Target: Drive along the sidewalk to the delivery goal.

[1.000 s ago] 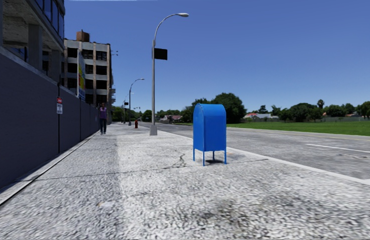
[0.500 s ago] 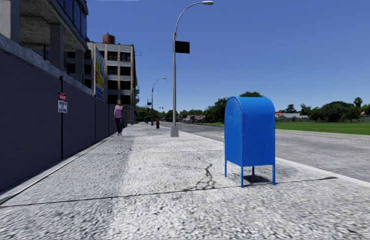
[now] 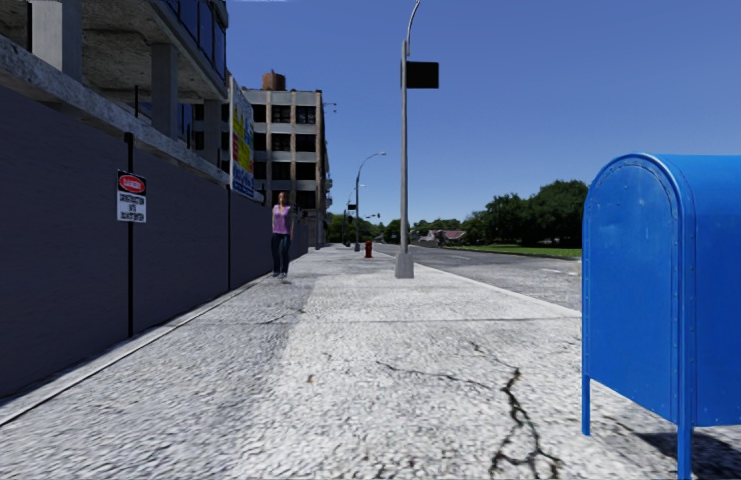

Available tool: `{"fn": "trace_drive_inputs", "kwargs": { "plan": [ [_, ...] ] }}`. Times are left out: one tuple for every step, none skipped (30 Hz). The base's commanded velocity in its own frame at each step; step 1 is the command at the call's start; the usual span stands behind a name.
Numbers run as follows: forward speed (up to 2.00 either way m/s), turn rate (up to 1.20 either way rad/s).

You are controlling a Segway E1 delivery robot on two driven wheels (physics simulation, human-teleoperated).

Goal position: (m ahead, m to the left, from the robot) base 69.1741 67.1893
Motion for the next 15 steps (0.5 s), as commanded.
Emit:
{"fn": "trace_drive_inputs", "kwargs": {
  "plan": [
    [2.00,0.38],
    [2.00,0.38],
    [2.00,0.38],
    [2.00,0.38],
    [2.00,0.38],
    [2.00,0.00],
    [2.00,0.00],
    [2.00,0.00],
    [2.00,0.00],
    [2.00,0.00],
    [2.00,0.00],
    [2.00,0.00],
    [2.00,0.00],
    [2.00,0.00],
    [2.00,0.00]
  ]
}}
